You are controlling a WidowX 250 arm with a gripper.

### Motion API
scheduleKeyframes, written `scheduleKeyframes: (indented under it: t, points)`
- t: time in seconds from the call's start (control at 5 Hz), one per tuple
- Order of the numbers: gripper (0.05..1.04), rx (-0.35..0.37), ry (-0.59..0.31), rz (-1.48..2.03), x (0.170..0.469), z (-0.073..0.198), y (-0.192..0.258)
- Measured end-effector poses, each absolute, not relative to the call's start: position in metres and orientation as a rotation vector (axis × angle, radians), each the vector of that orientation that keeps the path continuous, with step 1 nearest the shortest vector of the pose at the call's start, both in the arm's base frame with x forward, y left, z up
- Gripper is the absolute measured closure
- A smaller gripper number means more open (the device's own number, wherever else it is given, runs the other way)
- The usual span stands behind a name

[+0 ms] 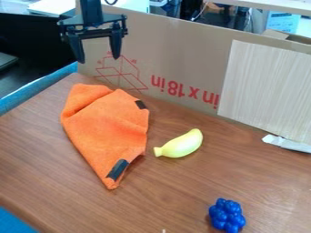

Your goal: Put the cloth at the bottom left of the table

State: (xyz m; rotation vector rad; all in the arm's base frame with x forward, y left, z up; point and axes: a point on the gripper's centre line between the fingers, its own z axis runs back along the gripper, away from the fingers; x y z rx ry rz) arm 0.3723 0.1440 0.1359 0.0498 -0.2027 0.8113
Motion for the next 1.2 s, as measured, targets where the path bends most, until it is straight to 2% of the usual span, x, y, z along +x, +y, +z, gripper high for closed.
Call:
scheduleKeyframes:
  t: [0.2, 0.6, 0.8, 1.0, 1.2]
  points:
    - [0.083, 0.052, -0.165, 0.814, 0.372, 0.121, 0.144]
    - [0.083, 0.078, -0.178, 0.778, 0.4, 0.066, 0.151]
    - [0.083, 0.104, -0.149, 0.778, 0.414, 0.054, 0.153]
    - [0.083, 0.136, -0.152, 0.757, 0.436, 0.051, 0.134]
    - [0.083, 0.134, -0.152, 0.738, 0.442, 0.055, 0.116]
